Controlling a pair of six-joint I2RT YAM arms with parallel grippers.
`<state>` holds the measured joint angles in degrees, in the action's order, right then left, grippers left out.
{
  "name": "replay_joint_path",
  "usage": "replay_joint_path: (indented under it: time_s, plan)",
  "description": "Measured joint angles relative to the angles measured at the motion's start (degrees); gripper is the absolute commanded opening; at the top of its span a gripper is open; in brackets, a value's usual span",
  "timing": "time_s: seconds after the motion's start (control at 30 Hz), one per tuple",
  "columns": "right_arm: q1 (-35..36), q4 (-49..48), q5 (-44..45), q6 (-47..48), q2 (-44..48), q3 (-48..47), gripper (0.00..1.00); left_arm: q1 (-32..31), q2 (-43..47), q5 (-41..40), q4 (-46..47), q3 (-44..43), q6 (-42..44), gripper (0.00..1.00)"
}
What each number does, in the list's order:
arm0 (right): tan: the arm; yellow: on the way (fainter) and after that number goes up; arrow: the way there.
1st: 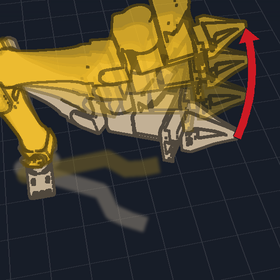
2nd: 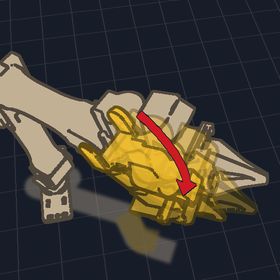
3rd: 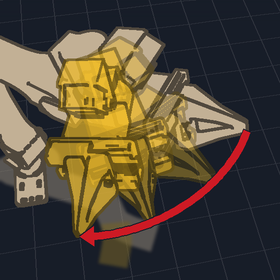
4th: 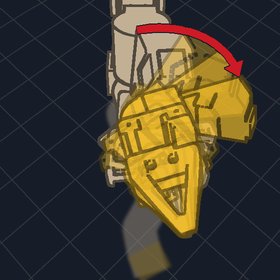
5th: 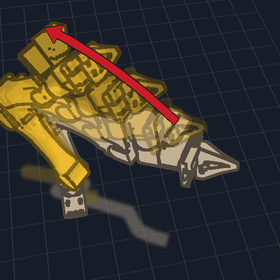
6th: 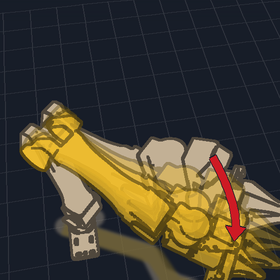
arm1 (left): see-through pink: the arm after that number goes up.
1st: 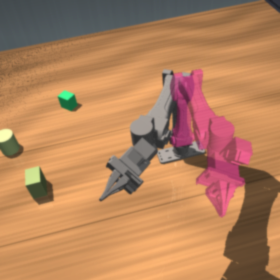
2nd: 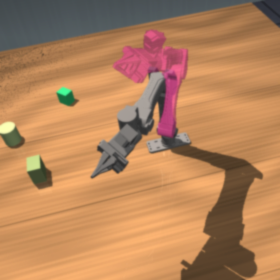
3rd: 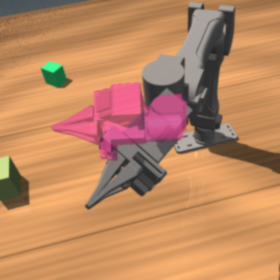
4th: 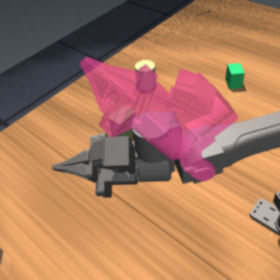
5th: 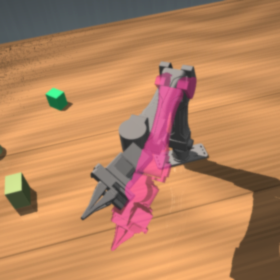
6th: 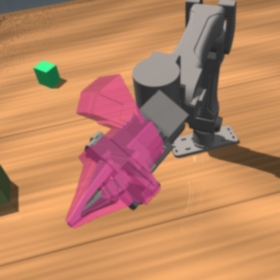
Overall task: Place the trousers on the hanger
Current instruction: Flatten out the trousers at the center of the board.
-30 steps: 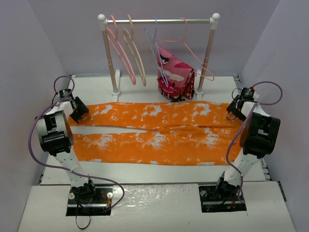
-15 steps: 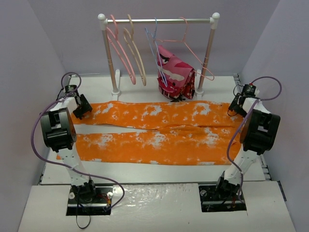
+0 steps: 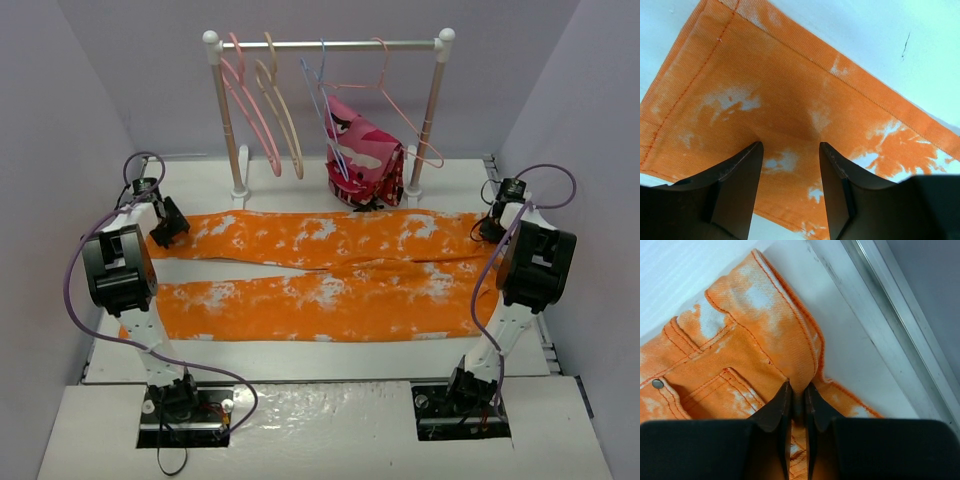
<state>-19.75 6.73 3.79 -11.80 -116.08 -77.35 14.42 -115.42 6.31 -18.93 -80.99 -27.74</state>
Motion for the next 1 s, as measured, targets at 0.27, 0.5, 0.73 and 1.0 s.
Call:
replay_joint_path:
  time_s: [0.27, 0.5, 0.73, 1.0]
  plan:
    - [-0.14, 1.90, 0.25, -0.14, -4.07, -6.60, 0.11, 0.17, 0.13, 0.46, 0.25, 0.13, -0.04, 0.46]
    - [0.46, 5.27, 0.87, -0.84, -5.53, -11.22, 0.53, 0.26, 1.62, 2.06, -0.14, 1.40, -0.13, 0.56]
    - [2.77, 6.19, 1.97, -3.64, 2.33, -8.28, 0.56, -2.97, 14.43, 1.50, -4.85, 10.80, -1.10, 0.65]
    - [8.38, 6.82, 0.20, -8.76, 17.48, 1.44, 0.69, -21.06, 40.24, 2.06, -7.66, 22.72, -1.67, 0.68]
